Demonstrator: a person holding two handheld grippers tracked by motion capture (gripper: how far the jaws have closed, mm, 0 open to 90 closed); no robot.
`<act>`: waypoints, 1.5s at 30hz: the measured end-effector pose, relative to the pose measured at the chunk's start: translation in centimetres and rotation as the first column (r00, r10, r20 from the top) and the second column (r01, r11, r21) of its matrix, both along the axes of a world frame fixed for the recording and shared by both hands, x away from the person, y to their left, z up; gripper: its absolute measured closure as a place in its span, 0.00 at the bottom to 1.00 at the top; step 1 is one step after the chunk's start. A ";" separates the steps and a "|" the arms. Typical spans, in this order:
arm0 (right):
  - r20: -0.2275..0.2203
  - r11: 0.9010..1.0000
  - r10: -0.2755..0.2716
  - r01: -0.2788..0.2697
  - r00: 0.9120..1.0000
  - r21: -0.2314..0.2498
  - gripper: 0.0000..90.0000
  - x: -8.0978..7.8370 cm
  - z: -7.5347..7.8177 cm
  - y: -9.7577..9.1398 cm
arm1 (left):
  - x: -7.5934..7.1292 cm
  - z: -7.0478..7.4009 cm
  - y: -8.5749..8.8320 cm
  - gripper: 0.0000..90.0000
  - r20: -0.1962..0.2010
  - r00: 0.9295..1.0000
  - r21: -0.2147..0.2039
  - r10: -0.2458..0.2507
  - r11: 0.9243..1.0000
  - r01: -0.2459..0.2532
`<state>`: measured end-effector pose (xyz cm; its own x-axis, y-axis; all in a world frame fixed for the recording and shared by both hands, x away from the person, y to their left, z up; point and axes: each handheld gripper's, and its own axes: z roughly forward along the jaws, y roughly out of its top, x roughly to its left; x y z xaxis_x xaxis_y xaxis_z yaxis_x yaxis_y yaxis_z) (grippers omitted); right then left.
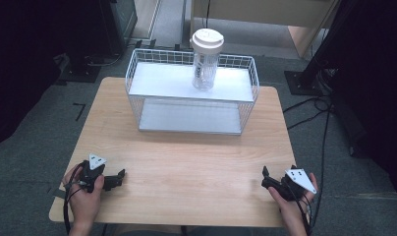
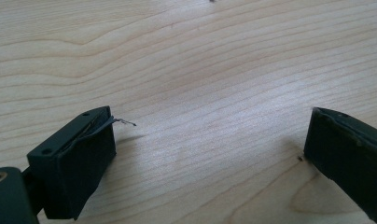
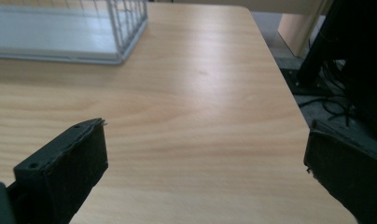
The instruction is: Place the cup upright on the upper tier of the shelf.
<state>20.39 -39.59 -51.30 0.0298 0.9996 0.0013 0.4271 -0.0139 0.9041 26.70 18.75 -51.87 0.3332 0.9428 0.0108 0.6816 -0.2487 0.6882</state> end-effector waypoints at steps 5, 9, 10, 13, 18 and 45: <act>-0.042 1.000 -0.001 0.001 0.999 -0.009 0.00 -0.7 -0.6 -1.0 | 0.0 0.0 0.0 0.03 0.000 1.000 0.000 0.000 1.000 0.000; -0.108 1.000 0.021 -0.020 0.994 0.012 0.00 -0.8 -0.7 -1.3 | 0.0 0.0 0.0 0.03 0.000 1.000 0.000 0.000 1.000 0.000; -0.147 1.000 0.023 -0.023 0.989 0.000 0.00 -0.7 -0.8 -1.3 | 0.0 0.0 0.0 0.03 0.000 1.000 0.001 0.000 1.000 0.000; -0.217 0.997 0.029 -0.044 0.976 -0.064 0.00 -0.5 -1.0 -1.3 | 0.0 0.0 0.0 0.03 0.000 1.000 0.000 0.000 1.000 0.000; -0.239 0.985 0.019 -0.059 0.971 -0.160 0.01 -0.4 -1.2 -0.3 | 0.0 0.0 0.0 0.03 0.001 1.000 0.002 0.000 1.000 0.000; -0.318 0.998 0.063 -0.057 0.946 0.030 0.05 0.4 -1.3 -0.8 | 0.2 0.0 -0.2 0.03 0.000 1.000 0.001 0.005 1.000 -0.005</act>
<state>20.82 -40.42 -52.60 -0.0281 0.9994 0.0216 0.6933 0.0039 0.7207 26.90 18.60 -51.87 0.3285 0.9444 0.0116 0.6827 -0.2459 0.6880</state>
